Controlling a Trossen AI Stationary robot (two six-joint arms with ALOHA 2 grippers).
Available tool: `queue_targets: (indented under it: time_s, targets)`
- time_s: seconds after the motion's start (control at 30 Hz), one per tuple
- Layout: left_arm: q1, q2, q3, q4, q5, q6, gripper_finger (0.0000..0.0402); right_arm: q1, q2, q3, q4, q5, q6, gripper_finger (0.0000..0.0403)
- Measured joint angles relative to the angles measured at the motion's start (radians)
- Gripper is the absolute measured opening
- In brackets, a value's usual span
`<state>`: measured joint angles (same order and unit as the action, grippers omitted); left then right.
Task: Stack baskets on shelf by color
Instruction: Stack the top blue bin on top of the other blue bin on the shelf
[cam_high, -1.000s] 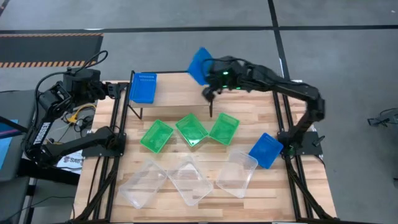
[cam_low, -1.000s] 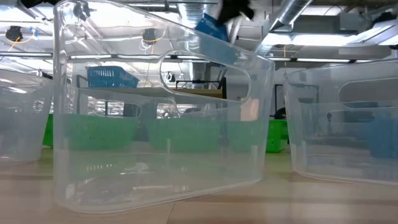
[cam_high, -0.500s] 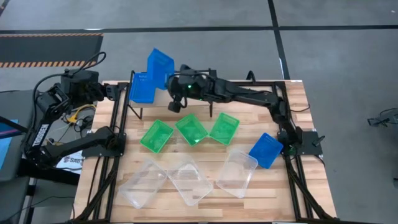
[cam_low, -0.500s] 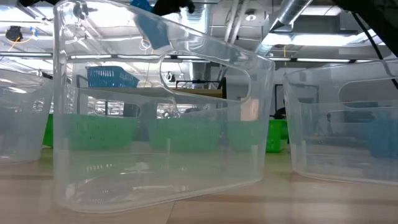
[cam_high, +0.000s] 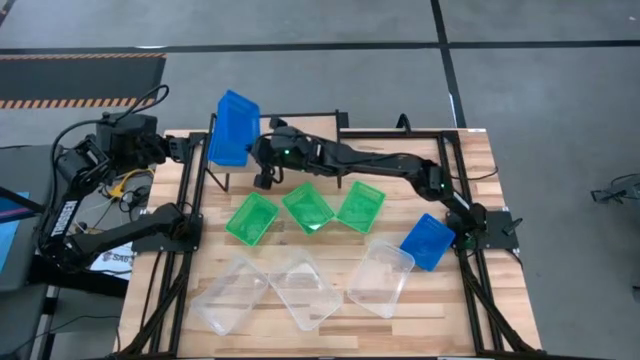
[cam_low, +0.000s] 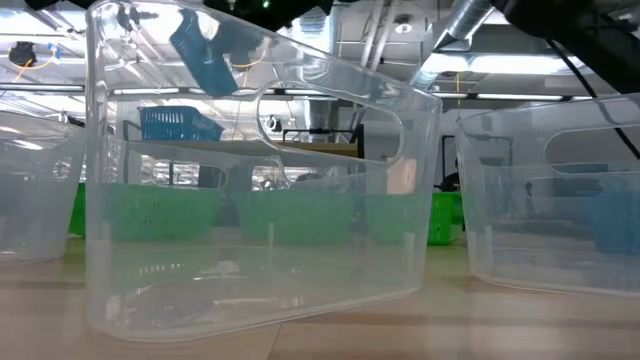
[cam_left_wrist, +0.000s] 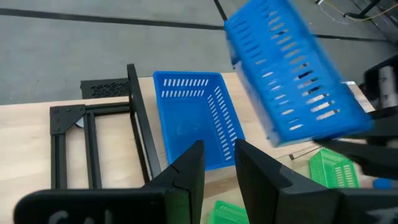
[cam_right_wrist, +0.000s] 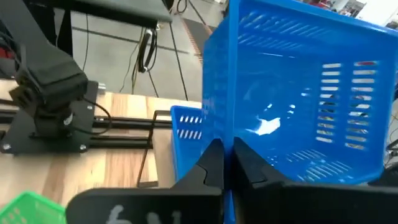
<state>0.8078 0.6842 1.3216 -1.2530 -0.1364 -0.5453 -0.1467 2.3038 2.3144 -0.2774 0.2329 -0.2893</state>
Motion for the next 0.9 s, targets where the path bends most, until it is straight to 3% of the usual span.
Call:
queue_targets:
  time_s: [0.33,0.5,0.9]
  targets:
    - [0.000,0.000,0.000,-0.007,-0.001,0.001,0.0075,-0.024,0.010,0.000,0.027,-0.004,-0.007,0.0025]
    - [0.000,0.000,0.000,-0.014,-0.002,0.002,0.0075,-0.040,0.014,0.000,0.029,-0.062,0.052,0.0031]
    - [0.000,0.000,0.000,-0.014,-0.002,0.002,0.0075,-0.026,0.061,0.000,0.071,-0.078,0.005,0.0041]
